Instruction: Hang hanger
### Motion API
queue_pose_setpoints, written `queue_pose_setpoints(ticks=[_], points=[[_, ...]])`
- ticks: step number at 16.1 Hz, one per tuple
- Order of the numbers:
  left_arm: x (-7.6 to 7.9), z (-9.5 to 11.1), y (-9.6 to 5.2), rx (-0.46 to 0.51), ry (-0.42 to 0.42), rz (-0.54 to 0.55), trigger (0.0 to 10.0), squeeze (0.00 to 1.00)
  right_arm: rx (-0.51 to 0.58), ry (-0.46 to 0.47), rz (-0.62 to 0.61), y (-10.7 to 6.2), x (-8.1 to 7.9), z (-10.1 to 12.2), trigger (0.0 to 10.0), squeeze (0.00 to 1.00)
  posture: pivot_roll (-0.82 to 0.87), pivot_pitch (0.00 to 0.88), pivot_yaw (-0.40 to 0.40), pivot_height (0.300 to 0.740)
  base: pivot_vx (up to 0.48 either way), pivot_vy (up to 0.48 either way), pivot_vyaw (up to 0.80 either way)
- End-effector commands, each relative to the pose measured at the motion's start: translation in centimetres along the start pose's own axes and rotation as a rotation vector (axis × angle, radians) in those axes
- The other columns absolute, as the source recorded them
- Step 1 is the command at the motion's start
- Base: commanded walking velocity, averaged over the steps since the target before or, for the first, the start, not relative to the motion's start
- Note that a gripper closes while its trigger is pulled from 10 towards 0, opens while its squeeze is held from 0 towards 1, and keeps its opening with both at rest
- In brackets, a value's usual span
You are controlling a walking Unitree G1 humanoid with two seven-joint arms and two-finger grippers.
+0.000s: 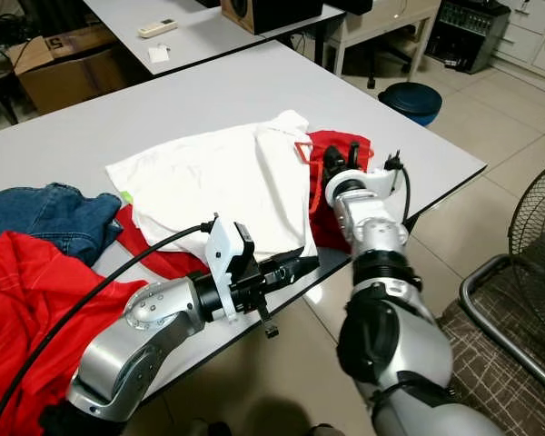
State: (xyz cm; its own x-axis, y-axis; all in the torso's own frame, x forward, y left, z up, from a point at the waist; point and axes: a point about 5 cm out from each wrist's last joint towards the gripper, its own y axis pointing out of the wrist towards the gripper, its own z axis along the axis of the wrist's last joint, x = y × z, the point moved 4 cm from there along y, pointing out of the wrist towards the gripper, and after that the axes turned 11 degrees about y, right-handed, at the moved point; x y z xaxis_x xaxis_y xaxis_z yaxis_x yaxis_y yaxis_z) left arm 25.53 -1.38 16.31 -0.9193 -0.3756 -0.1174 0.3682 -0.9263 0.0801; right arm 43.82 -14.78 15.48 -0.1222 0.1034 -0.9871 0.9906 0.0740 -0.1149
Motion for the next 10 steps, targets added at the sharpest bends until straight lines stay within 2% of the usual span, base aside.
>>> queue_pose_setpoints(ticks=[1, 3, 4, 5, 6, 7, 8, 10], points=[[4.2, 1.5, 1.8, 0.081, 0.012, -0.222, 0.0, 0.00, 0.079, 0.032, 0.060, 0.4, -2.6, 0.7, 10.0, 0.00, 0.02, 0.090, 0.071, 0.740, 0.000, 0.000, 0.00], [3.7, 0.8, 2.0, 0.030, 0.064, -0.208, 0.0, 0.00, 0.072, 0.036, 0.068, 0.5, -3.0, -0.1, 10.0, 0.00, 0.02, 0.087, 0.070, 0.740, 0.000, 0.000, 0.00], [3.4, 0.0, 2.1, -0.019, 0.121, -0.193, 1.3, 0.00, 0.054, 0.088, 0.072, 0.6, -3.3, -0.8, 10.0, 0.00, 0.02, 0.086, 0.069, 0.740, 0.000, 0.000, 0.00], [3.3, -0.6, 2.1, -0.049, 0.146, -0.191, 0.9, 0.00, 0.043, 0.107, 0.081, 0.6, -3.6, -1.1, 10.0, 0.00, 0.02, 0.084, 0.069, 0.740, 0.000, 0.000, 0.00], [3.0, -2.0, 2.0, -0.117, 0.194, -0.183, 1.8, 0.00, 0.016, 0.167, 0.101, 0.6, -4.3, -1.7, 10.0, 0.00, 0.02, 0.082, 0.069, 0.740, 0.000, 0.000, 0.00], [2.5, -3.8, 1.6, -0.216, 0.292, -0.183, 1.8, 0.00, -0.020, 0.231, 0.139, 0.5, -5.3, -2.2, 10.0, 0.00, 0.02, 0.080, 0.069, 0.740, 0.000, 0.000, 0.00], [1.8, -5.1, 1.2, -0.288, 0.365, -0.167, 0.7, 0.00, -0.051, 0.248, 0.171, 0.3, -6.1, -2.5, 10.0, 0.00, 0.01, 0.077, 0.070, 0.740, 0.000, 0.000, 0.00], [-0.4, -5.6, 0.8, -0.339, 0.428, -0.051, 0.0, 0.00, -0.112, 0.226, 0.216, -0.3, -7.4, -3.0, 10.0, 0.00, 0.01, 0.070, 0.072, 0.740, 0.000, 0.000, 0.00]])
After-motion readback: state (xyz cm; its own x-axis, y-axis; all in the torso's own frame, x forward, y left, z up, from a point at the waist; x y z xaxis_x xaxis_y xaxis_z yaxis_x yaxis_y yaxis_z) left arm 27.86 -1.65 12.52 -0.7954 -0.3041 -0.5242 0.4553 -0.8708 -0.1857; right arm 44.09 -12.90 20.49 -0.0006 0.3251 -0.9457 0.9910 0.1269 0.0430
